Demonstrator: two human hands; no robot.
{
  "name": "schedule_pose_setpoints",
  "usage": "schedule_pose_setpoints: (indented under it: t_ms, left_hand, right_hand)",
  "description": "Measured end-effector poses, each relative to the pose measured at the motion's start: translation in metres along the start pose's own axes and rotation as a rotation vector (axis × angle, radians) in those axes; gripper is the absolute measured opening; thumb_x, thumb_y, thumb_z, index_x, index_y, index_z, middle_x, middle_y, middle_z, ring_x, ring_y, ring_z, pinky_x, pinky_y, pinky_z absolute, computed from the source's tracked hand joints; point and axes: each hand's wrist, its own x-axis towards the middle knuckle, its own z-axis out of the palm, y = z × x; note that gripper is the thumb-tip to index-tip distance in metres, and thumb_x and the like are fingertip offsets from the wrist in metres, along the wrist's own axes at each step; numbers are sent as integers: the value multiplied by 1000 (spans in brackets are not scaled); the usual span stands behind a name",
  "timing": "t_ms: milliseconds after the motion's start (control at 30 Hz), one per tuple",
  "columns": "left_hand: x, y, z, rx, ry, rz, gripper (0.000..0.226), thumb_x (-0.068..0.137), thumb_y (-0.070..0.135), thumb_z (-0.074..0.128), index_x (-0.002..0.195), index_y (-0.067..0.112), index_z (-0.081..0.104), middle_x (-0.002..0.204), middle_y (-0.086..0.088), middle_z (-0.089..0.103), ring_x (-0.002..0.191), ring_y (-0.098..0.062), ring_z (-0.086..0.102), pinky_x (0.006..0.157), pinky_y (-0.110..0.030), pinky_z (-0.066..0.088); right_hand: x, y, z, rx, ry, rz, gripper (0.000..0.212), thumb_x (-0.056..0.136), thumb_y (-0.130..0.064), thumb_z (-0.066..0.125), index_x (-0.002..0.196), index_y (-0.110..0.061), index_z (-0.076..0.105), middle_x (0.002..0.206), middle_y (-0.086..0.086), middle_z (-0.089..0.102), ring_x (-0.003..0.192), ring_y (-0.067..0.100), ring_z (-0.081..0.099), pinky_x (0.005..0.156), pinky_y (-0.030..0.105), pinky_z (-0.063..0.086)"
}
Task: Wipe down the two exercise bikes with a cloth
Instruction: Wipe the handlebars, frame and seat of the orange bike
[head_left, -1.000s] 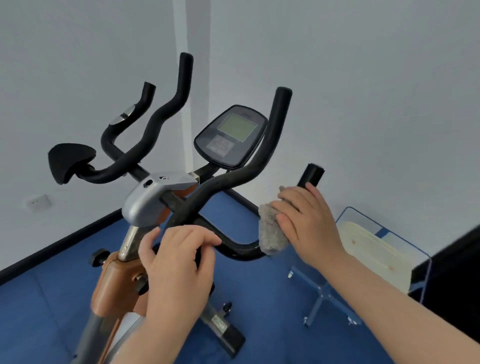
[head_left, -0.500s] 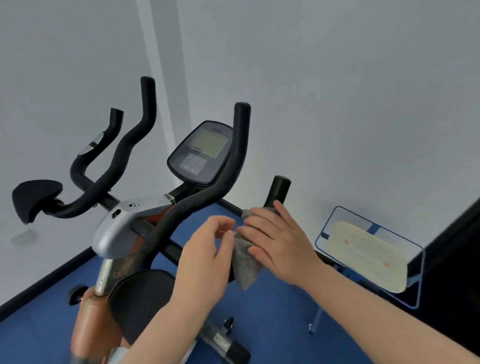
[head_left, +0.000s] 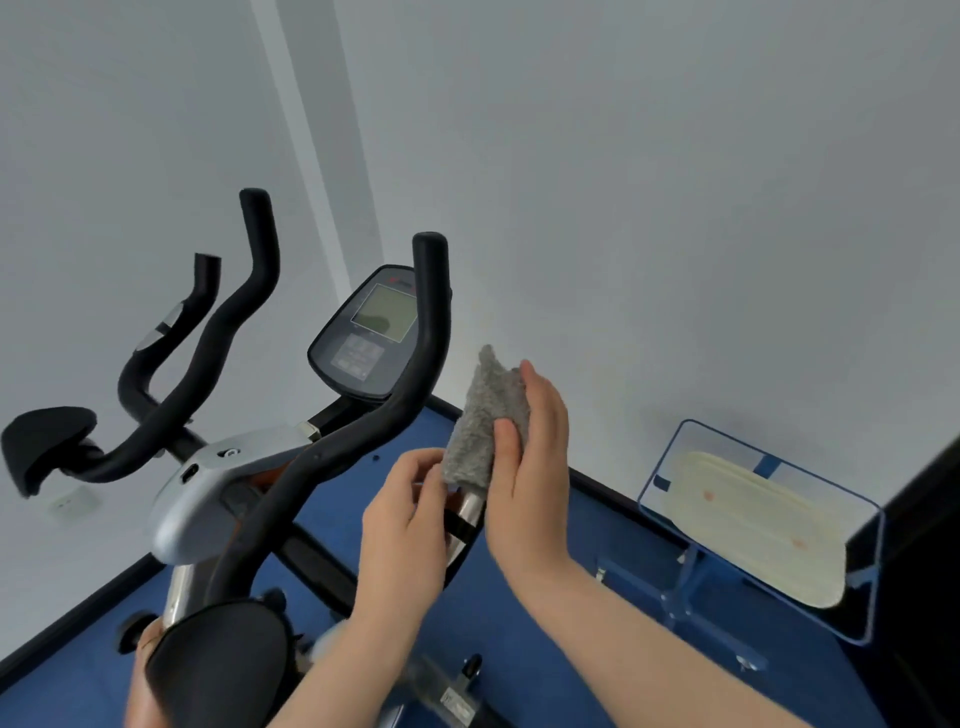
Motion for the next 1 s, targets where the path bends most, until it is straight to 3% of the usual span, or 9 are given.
schedule_pose_setpoints:
  t_ms: [100,233,300,400,567,700,800,900,1000]
  left_hand:
    - [1,-4,-1,-57,69,-4,22,101,17,46,98,25,67,89,15,70,82,-2,65,69,-10,47]
    - [-4,-6,1,-32,94,63,26,101,14,49,91,29,68,85,14,70,79,-1,64,65,-6,44]
    - [-7,-7,3,-8,94,85,29,100,13,50,87,33,67,84,14,70,78,-2,65,65,-7,44]
    - [-7,-6,1,6,63,89,29,99,13,51,85,34,66,81,10,70,72,-5,63,63,-12,47]
    - [-6,-5,2,-4,107,85,28,99,10,50,85,29,67,81,10,69,75,-7,64,65,-12,46]
    - [-6,-5,3,-19,172,74,29,99,10,50,84,28,66,79,10,69,72,-4,64,64,-9,44]
    - [-6,-6,3,-4,205,78,29,99,9,50,85,28,66,80,10,68,72,-5,64,64,-9,44]
    - [-7,-8,5,-16,273,68,29,99,7,49,87,27,66,82,11,68,73,-8,64,68,-15,48]
    - [-9,-8,6,-27,365,68,31,98,7,49,86,30,66,81,11,68,73,-9,64,70,-25,48]
  right_hand:
    - [-24,-6,15,305,84,234,38,105,-27,31,141,-40,36,134,-25,51,124,-6,47,94,6,38]
    - [-3,-3,6,495,48,339,31,100,-45,34,124,-36,51,95,-20,66,91,9,63,82,36,53]
    - [1,-5,8,519,68,347,38,96,-51,35,126,-33,50,100,-18,65,94,11,62,86,42,53]
    - [-23,-4,16,444,34,315,40,97,-45,40,135,-34,41,114,-23,62,108,2,60,90,24,48]
    - [2,-2,7,362,23,240,34,99,-38,42,132,-33,41,112,-21,60,102,-4,58,81,9,44]
    - [-14,1,11,378,-14,235,47,100,-33,47,143,-35,30,133,-15,51,116,-2,53,89,13,45]
    - [-1,4,5,344,-54,186,37,99,-34,46,133,-40,34,123,-15,55,108,-2,55,84,11,44]
    - [16,2,6,333,1,140,38,99,-37,47,135,-32,38,125,-12,54,111,-1,55,85,11,45]
    - [-1,4,8,298,-35,144,48,100,-34,48,143,-39,27,136,-18,42,122,-4,46,91,10,43]
